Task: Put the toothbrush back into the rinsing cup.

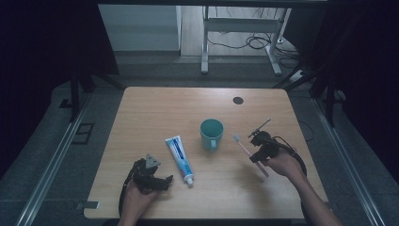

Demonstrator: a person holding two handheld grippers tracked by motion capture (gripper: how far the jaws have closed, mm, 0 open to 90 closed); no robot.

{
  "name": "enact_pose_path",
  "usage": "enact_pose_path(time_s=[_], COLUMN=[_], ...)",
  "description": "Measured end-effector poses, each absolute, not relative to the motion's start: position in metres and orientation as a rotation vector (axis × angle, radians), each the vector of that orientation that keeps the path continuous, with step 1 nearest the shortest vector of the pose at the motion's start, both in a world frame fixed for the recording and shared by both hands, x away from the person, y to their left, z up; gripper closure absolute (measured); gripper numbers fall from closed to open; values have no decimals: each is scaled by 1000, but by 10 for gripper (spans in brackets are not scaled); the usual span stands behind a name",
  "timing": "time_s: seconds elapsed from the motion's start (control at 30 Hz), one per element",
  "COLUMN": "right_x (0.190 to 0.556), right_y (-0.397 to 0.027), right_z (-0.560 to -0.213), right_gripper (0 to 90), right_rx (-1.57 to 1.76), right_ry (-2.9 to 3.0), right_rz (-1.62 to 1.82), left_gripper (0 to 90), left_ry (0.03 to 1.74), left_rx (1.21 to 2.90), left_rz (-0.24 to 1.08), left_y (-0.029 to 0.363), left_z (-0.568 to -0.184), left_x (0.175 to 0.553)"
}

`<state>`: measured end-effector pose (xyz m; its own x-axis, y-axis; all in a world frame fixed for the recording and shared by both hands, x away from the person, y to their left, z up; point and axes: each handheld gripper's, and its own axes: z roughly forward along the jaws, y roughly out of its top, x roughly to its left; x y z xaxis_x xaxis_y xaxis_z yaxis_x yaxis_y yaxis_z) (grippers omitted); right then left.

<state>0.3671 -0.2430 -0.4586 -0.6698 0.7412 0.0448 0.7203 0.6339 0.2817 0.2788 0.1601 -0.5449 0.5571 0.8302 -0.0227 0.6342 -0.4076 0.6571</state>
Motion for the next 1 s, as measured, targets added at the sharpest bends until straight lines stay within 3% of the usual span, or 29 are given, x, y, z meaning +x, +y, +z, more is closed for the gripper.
enact_pose_path(time_s=[1.0], right_x=[358], right_y=[-238], right_z=[-424], right_gripper=[788], right_rx=[1102], right_ry=[2565], right_rz=[811], left_gripper=[3], left_ry=[1166], left_rx=[2172], left_rz=[414], left_y=[160], left_z=[-545], left_x=[279])
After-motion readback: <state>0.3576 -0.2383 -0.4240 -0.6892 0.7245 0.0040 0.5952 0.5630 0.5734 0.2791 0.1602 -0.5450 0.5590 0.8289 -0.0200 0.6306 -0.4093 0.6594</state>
